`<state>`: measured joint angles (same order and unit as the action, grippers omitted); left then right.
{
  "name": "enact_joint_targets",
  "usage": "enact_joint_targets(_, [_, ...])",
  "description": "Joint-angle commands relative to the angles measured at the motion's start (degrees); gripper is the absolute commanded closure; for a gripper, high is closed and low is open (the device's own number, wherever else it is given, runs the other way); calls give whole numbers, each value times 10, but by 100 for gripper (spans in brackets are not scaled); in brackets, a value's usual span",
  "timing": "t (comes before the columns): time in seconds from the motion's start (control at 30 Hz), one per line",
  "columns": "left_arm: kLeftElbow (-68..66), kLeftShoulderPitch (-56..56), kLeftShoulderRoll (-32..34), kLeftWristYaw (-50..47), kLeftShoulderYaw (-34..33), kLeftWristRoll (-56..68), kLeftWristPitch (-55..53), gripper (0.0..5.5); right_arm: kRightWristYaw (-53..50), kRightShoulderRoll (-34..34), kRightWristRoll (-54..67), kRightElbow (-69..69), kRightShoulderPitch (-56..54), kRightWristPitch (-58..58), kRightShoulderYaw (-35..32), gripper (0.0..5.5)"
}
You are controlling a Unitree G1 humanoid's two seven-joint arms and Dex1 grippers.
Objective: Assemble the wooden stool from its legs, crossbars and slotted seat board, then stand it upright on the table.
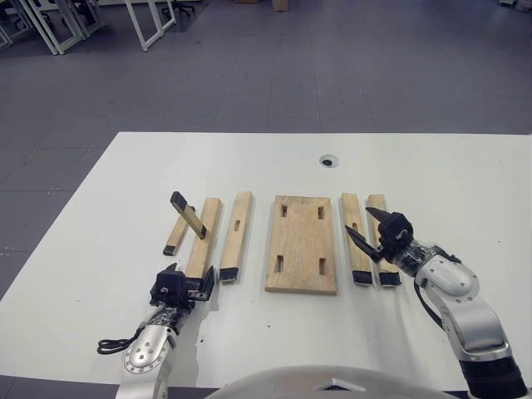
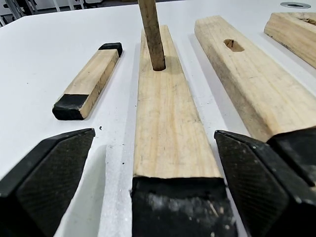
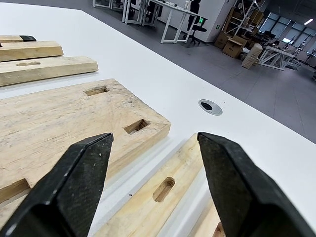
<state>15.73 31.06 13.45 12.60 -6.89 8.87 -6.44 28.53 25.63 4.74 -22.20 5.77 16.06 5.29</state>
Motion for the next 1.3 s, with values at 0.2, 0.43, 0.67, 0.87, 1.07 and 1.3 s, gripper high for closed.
enact_joint_targets(0.2, [16, 6, 5, 9, 25, 5, -92, 259, -2, 2, -4, 1, -4, -7, -6, 235])
enact_joint_targets(0.43, [4, -77, 32, -3, 22, -27, -115, 343, -11, -30, 60, 11, -35, 25, -46, 235])
enact_joint_targets(0.67, [41, -336, -16, 39, -55, 233, -208, 343, 29, -56, 358, -5, -105, 276, -124, 157])
enact_joint_targets(0.87, [1, -451, -23, 97, -55, 523, -413, 343, 34, -51, 602, 79, -201, 434, -201, 37])
enact_joint_targets(1.07, [26, -462, 50, 172, -24, 650, -544, 343, 95, 1, 718, 154, -260, 533, -205, 0])
enact_joint_targets(1.3, [35, -446, 77, 198, 5, 651, -559, 343, 88, -8, 782, 180, -303, 552, -204, 0])
